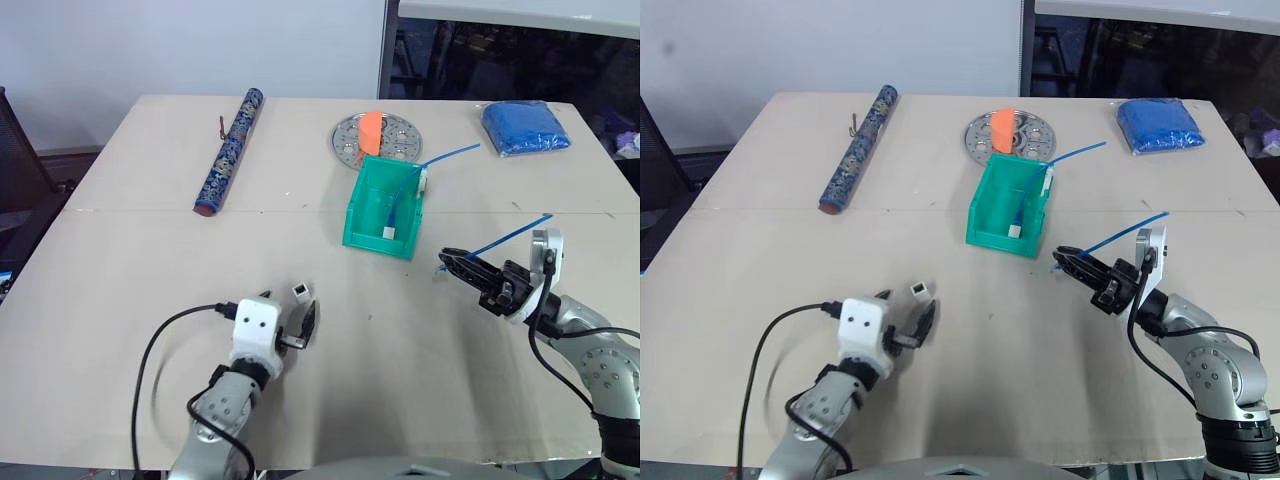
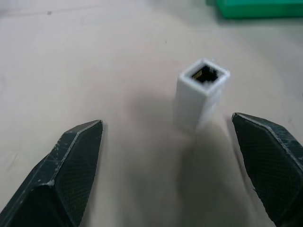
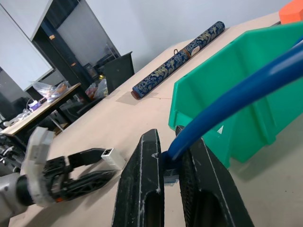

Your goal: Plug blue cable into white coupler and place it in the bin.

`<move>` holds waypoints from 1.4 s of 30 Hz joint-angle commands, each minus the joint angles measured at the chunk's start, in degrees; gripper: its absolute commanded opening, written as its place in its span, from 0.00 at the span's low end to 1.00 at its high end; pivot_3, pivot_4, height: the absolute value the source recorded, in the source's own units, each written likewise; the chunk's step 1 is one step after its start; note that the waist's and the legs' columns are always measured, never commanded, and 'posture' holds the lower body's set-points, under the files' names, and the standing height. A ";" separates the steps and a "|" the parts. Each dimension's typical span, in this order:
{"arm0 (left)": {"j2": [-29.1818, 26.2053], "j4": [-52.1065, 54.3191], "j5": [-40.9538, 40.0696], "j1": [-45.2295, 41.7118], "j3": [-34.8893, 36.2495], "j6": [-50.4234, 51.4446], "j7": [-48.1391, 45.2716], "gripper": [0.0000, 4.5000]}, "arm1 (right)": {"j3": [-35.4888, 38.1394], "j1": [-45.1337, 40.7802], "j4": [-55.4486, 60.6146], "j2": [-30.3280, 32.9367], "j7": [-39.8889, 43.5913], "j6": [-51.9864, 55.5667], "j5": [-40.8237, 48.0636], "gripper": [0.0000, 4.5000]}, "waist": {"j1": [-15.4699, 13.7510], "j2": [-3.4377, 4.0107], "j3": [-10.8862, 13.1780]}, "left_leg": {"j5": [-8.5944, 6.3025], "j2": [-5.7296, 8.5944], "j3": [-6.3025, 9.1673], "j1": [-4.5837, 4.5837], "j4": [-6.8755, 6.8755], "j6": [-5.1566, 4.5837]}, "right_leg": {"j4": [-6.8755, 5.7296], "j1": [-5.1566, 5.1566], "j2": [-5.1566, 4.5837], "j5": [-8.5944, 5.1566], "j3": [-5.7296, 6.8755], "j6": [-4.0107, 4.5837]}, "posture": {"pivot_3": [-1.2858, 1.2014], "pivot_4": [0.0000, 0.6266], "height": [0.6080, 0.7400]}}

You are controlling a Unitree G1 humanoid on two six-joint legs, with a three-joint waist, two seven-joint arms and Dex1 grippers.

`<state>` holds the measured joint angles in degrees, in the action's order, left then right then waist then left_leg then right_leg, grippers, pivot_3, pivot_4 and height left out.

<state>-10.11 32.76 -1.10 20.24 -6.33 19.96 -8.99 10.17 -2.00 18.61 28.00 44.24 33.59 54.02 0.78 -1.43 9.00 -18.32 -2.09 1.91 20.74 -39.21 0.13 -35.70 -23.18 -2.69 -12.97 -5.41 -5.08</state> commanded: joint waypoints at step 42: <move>-14.21 -57.15 -13.43 -55.05 -13.55 -20.93 -76.61 0.16 | -24.30 -21.22 -11.49 1.65 23.76 -24.95 -28.58 0.00 | 0.05 0.10 0.01 | 0.15 0.02 0.06 0.06 -0.01 0.24 | 0.05 -0.01 0.05 0.15 0.16 -0.14 | 0.52 0.24 1.00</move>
<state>-26.14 -16.75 -15.65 -30.61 -17.88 4.02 -78.44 -12.71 -21.22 9.97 30.06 64.78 14.50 29.11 0.83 -1.33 9.01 -18.17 -2.07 1.96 20.80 -39.18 0.38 -35.63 -23.19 -2.66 -12.82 -5.25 -5.22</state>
